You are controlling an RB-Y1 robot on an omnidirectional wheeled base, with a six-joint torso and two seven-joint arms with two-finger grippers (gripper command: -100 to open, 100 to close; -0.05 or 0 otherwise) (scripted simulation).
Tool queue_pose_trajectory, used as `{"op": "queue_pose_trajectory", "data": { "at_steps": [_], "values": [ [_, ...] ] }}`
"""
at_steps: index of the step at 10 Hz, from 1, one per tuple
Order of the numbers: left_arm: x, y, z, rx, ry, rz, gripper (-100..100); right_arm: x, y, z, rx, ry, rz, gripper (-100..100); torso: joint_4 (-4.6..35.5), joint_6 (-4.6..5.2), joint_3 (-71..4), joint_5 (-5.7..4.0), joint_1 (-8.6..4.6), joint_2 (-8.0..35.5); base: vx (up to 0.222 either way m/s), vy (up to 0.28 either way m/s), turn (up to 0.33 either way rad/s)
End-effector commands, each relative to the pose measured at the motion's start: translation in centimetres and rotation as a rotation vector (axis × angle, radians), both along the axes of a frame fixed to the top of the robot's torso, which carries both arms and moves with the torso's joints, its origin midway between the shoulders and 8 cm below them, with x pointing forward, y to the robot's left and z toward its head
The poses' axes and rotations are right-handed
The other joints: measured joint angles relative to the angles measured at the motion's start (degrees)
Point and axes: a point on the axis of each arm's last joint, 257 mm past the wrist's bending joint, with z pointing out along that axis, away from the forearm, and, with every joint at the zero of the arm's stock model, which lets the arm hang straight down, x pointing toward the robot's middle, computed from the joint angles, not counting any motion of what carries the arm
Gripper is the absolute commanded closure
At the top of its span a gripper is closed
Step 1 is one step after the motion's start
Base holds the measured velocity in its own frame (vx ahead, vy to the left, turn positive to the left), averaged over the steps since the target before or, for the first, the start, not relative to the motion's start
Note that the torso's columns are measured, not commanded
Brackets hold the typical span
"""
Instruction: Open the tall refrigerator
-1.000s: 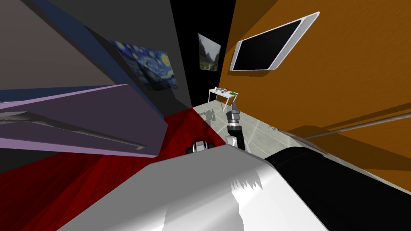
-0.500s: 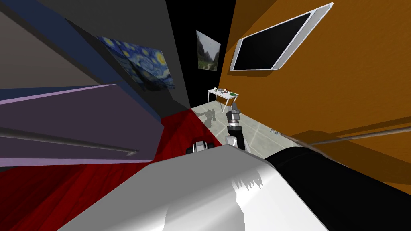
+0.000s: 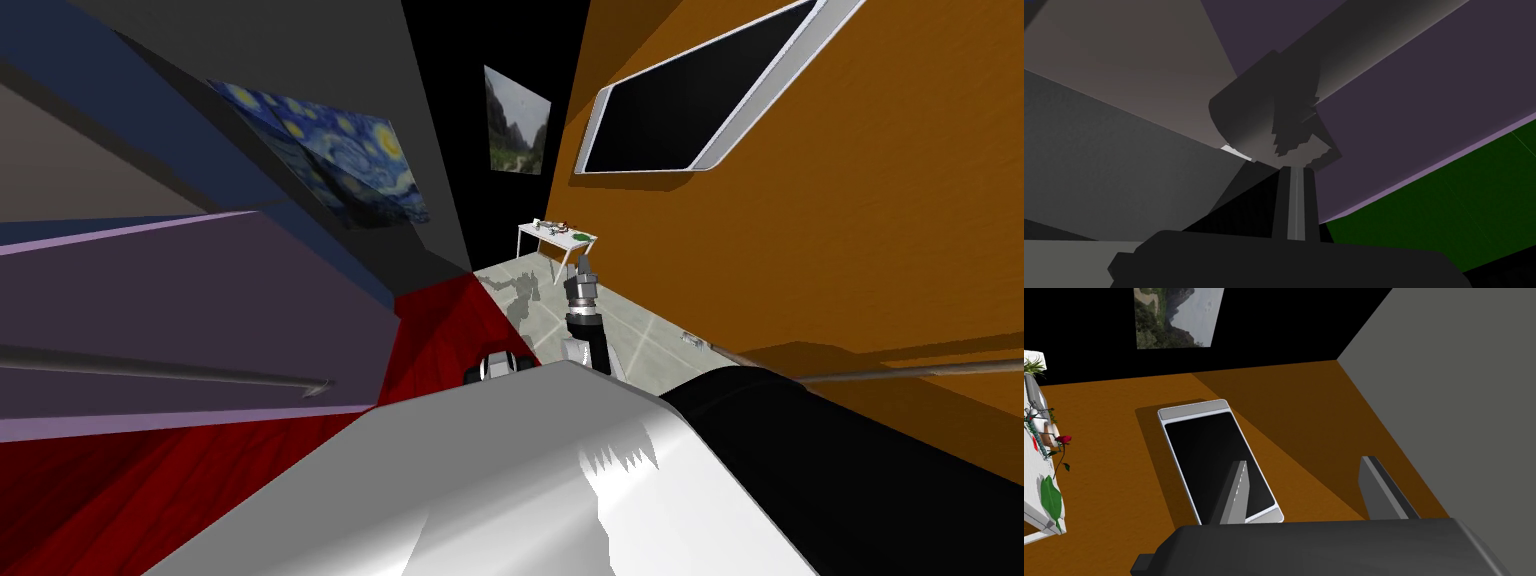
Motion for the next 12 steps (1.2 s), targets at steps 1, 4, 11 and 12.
{"op": "queue_pose_trajectory", "data": {
  "at_steps": [1, 4, 11, 12],
  "values": [
    [-1.1, 0.9, 0.0, -0.001, -0.001, 0.033, 100, 0.0, 0.0, 0.0, 0.0, 0.0, 0.0, 0, 0.0, -0.05, 0.0, -0.02, -0.21, -0.07, 0.157, -0.229, 0.046],
    [-3.3, 2.3, -0.3, -0.007, -0.002, 0.092, 100, 0.0, 0.0, 0.0, 0.0, 0.0, 0.0, 0, 0.0, -0.07, -0.02, -0.05, -0.22, -0.07, 0.191, -0.246, 0.073],
    [-4.7, 3.3, 3.0, -0.018, 0.029, 0.137, -100, 0.0, 0.0, 0.0, -0.001, 0.0, 0.0, 0, -0.1, 0.29, -0.19, 0.14, 0.41, -0.29, 0.02, 0.131, -0.013],
    [-5.0, 3.5, 3.9, -0.015, 0.039, 0.149, -100, 0.0, 0.0, 0.0, -0.001, 0.0, 0.0, 0, -0.18, 0.42, -0.38, 0.02, 0.08, -0.58, 0.05, 0.248, -0.053]
  ]
}}
